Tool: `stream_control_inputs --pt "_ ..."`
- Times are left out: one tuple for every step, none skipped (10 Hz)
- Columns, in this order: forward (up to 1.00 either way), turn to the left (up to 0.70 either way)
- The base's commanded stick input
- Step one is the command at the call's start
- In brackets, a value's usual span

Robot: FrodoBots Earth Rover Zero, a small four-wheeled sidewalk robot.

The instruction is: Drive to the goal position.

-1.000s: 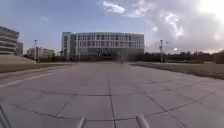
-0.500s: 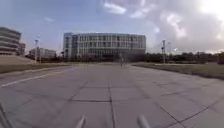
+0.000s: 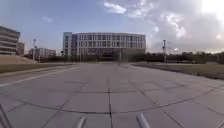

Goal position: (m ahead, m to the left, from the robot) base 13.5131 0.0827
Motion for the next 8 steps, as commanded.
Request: stream_control_inputs --pt "0.48 0.0" --pt "0.7 0.0" --pt "0.7 0.0" --pt "0.7 0.0" --pt "0.7 0.0" --pt "0.7 0.0" --pt "0.13 0.0" --pt "0.7 0.0"
